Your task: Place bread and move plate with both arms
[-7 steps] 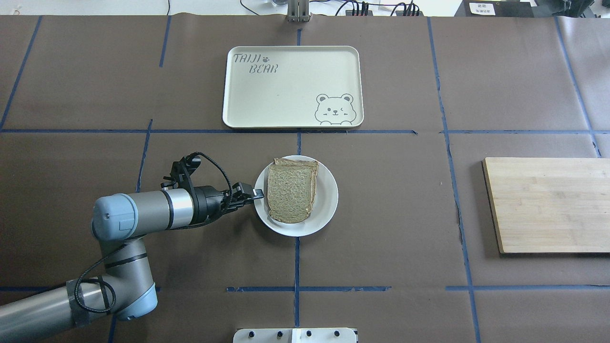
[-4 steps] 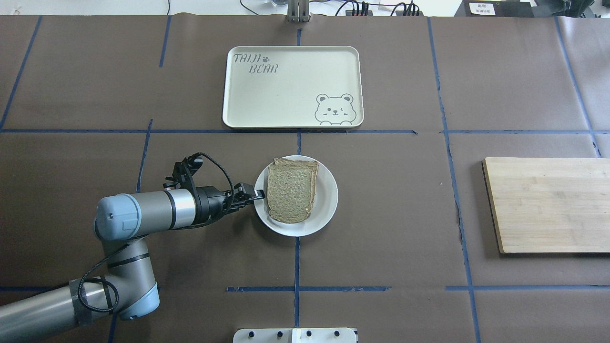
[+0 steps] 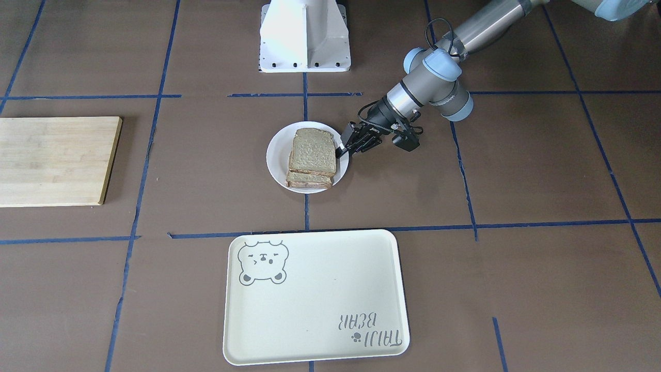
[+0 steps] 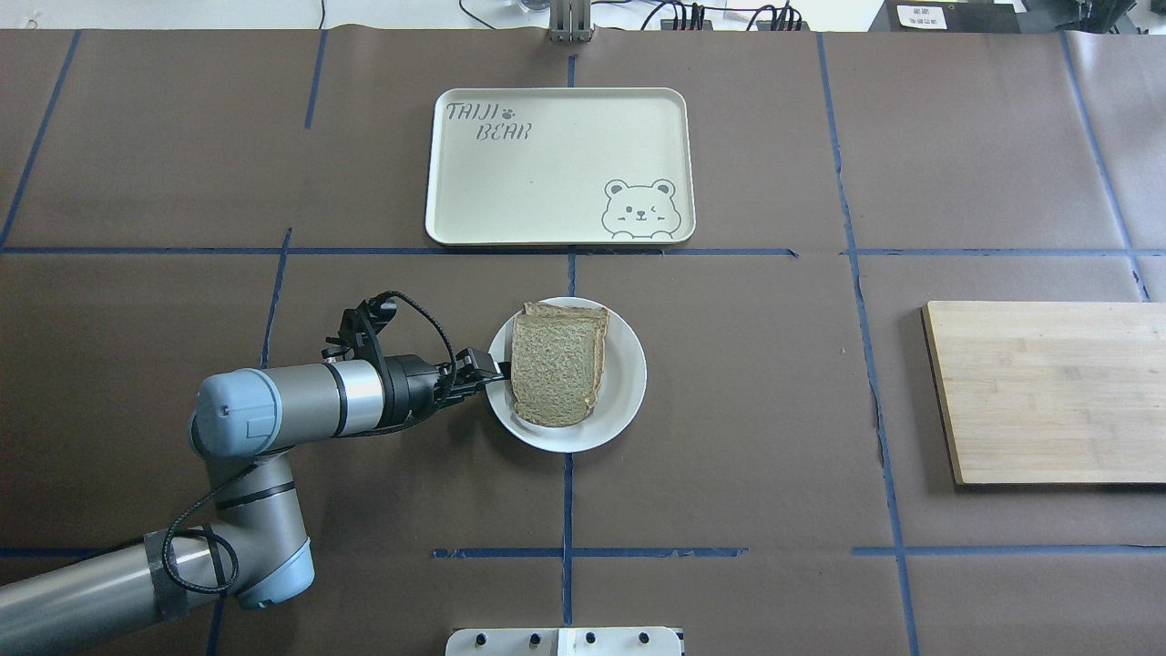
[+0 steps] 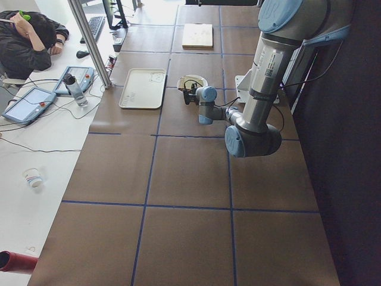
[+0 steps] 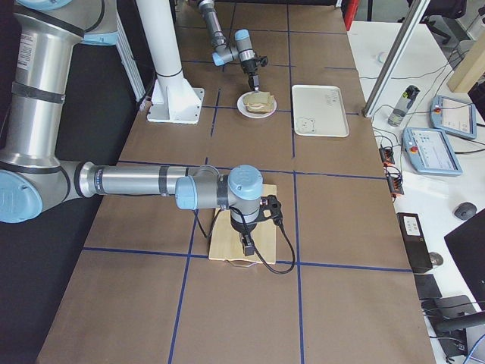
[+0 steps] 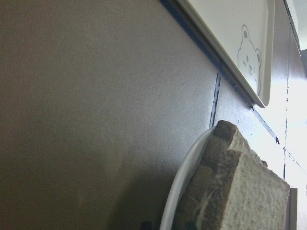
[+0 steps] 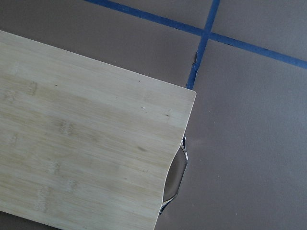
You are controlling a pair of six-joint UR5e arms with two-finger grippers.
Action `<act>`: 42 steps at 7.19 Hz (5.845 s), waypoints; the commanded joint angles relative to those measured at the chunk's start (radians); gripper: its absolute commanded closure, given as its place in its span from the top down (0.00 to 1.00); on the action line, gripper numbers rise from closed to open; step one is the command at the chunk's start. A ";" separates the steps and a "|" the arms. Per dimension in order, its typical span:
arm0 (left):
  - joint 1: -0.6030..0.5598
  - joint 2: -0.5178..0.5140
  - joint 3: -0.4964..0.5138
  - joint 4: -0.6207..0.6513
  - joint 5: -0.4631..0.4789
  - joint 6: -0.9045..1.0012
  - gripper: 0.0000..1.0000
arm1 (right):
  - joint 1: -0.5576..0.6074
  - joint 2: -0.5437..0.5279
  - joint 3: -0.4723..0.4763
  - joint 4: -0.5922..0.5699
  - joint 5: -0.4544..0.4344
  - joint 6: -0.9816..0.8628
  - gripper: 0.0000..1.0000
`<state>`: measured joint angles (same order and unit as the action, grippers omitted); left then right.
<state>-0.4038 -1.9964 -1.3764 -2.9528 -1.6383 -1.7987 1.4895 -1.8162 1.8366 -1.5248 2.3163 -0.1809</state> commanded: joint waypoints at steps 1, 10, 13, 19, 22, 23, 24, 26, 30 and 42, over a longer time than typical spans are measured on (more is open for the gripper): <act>0.000 0.001 0.003 -0.006 0.000 0.001 0.12 | 0.000 0.000 0.000 0.000 0.000 0.000 1.00; -0.010 -0.001 -0.001 -0.190 0.069 -0.083 0.02 | 0.000 0.000 0.001 0.000 0.000 0.001 1.00; -0.061 -0.019 0.025 -0.189 0.147 -0.207 0.02 | 0.000 0.000 0.000 0.000 0.000 0.001 1.00; -0.214 -0.356 0.511 -0.183 0.190 -0.364 0.02 | 0.000 0.006 0.000 0.000 0.000 0.001 1.00; -0.211 -0.412 0.605 -0.181 0.190 -0.363 0.08 | 0.000 0.006 0.000 0.000 0.000 0.001 1.00; -0.211 -0.413 0.615 -0.181 0.190 -0.360 0.15 | 0.000 0.006 0.000 0.000 0.000 0.001 1.00; -0.211 -0.413 0.616 -0.181 0.189 -0.355 0.30 | 0.000 0.006 -0.002 0.000 0.000 0.001 1.00; -0.213 -0.413 0.611 -0.181 0.184 -0.338 0.89 | 0.000 0.006 -0.002 0.000 0.000 0.001 1.00; -0.314 -0.365 0.523 -0.120 -0.047 -0.255 1.00 | 0.000 0.006 0.000 0.000 0.000 0.001 1.00; -0.652 0.031 -0.490 1.567 -0.416 1.373 1.00 | 0.000 0.008 -0.002 0.000 0.000 0.001 1.00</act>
<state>-0.9912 -2.0033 -1.8316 -1.4680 -2.0522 -0.5813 1.4895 -1.8086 1.8353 -1.5248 2.3163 -0.1795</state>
